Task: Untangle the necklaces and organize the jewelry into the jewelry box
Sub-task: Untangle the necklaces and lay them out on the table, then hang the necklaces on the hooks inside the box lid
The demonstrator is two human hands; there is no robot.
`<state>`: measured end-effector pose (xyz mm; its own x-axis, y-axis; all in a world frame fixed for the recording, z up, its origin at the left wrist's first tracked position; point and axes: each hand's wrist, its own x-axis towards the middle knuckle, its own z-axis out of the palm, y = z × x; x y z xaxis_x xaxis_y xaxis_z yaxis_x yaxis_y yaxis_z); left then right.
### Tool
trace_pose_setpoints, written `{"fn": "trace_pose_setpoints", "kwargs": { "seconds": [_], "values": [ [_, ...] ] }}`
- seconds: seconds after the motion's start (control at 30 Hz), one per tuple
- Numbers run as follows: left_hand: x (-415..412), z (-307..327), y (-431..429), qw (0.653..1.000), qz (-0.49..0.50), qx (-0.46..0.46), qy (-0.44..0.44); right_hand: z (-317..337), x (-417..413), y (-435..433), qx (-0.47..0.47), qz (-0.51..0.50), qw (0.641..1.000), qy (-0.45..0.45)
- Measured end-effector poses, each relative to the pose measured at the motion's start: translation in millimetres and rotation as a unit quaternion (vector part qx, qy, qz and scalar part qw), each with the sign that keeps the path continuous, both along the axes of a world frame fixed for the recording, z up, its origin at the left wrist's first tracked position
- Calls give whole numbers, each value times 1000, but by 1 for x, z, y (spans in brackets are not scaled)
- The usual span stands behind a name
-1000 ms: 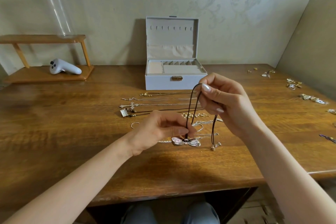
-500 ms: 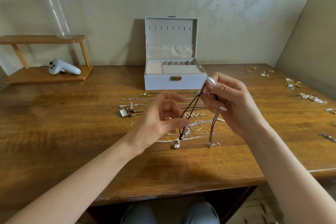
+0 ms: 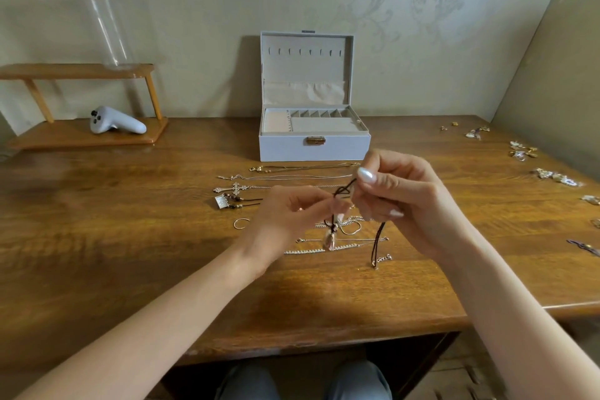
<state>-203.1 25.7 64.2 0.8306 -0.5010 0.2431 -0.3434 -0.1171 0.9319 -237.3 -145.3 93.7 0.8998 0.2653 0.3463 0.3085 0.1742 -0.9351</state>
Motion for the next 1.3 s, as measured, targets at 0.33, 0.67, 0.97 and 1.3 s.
{"fn": "trace_pose_setpoints", "kwargs": {
  "seconds": [0.33, 0.67, 0.97, 1.3],
  "values": [
    [5, 10, -1, 987, 84, -99, 90, -24, -15, 11, -219, -97, 968, -79],
    [6, 21, 8, 978, 87, -129, 137, -31, -13, 14, -307, -166, 916, -199],
    [11, 29, 26, 957, -39, -162, 237, -30, -14, 8, -244, -144, 956, -74],
    [24, 44, 14, 966, -15, -150, 210, -40, -4, 20, -320, -192, 916, -148]
  ]
}}
